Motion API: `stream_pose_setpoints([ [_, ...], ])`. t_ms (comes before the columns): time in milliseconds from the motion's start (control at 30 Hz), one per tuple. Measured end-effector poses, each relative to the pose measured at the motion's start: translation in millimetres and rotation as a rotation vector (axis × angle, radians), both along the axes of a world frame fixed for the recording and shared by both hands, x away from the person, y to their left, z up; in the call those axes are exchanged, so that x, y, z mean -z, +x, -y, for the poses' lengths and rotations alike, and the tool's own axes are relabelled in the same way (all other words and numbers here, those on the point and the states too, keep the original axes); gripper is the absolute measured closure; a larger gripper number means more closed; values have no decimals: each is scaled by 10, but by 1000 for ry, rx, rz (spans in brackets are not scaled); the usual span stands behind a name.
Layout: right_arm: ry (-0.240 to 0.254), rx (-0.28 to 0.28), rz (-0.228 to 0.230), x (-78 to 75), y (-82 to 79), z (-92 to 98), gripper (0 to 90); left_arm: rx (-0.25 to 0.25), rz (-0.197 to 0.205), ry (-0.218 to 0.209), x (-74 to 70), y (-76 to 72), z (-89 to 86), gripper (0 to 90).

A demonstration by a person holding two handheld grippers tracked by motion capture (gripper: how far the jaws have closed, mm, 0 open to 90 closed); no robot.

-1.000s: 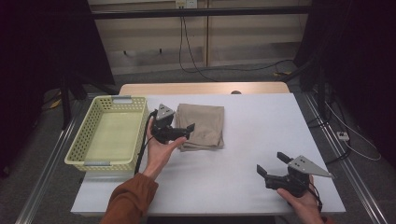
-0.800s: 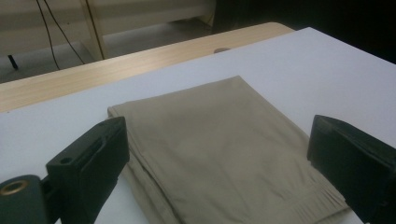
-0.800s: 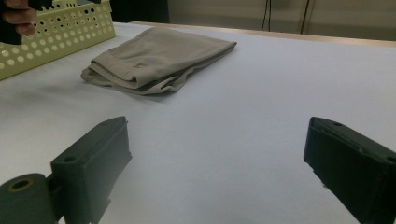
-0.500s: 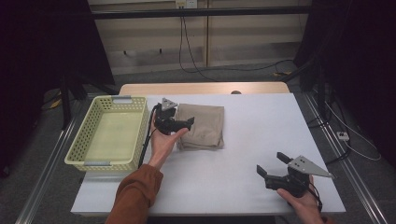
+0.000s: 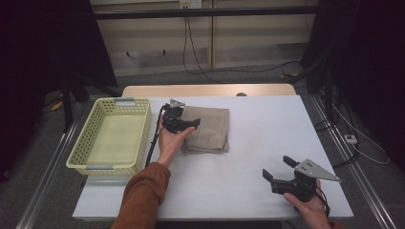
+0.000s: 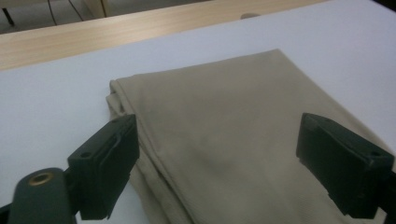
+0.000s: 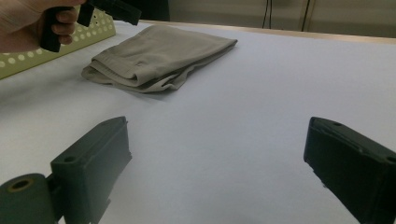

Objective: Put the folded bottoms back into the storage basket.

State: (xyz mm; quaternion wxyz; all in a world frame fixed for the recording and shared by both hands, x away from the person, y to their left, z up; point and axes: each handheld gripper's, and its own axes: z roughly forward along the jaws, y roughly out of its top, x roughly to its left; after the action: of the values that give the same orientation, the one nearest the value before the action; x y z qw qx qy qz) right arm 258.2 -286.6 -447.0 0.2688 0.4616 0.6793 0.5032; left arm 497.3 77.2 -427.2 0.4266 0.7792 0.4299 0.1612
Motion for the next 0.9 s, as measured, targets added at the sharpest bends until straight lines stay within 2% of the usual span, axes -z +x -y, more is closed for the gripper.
stream_pose_setpoints([
  [33,0,0,0,0,-1,1,65,-27,-23,0,46,39,-13,144],
  [67,0,0,1,-1,0,3,65,-26,-44,4,64,58,-21,145],
  [133,5,2,-1,-1,4,6,65,-29,-43,23,94,95,-42,178],
  [200,7,3,-5,1,7,5,65,-56,-52,18,139,139,-86,187],
  [267,2,-4,-12,4,3,1,66,-83,-116,-18,181,165,-137,193],
  [300,4,-5,-14,5,0,-5,66,-71,-141,-35,193,168,-140,193],
  [333,4,-7,-13,5,-1,-6,65,-62,-143,-20,196,162,-127,203],
  [367,6,-6,-13,7,3,-9,65,-64,-131,18,196,151,-104,228],
  [400,5,-7,-13,10,8,-7,65,-60,-116,36,197,147,-90,231],
  [467,5,-6,-15,10,10,-6,65,-61,-122,34,211,156,-94,240],
  [567,6,-6,-14,6,3,-6,65,-80,-147,67,285,192,-108,239],
  [600,7,-6,-15,8,5,-7,65,-84,-162,68,317,206,-115,239],
  [667,6,-6,-14,9,7,-6,65,-84,-156,55,330,213,-121,221],
  [733,5,-6,-14,11,9,-5,65,-79,-157,68,330,208,-96,221],
  [800,4,-6,-15,12,12,-5,65,-65,-164,60,316,211,-85,288],
  [867,2,-8,-13,10,7,-9,65,-66,-186,21,313,210,-70,359],
  [900,1,-9,-13,10,6,-11,65,-65,-187,25,311,205,-54,379],
])
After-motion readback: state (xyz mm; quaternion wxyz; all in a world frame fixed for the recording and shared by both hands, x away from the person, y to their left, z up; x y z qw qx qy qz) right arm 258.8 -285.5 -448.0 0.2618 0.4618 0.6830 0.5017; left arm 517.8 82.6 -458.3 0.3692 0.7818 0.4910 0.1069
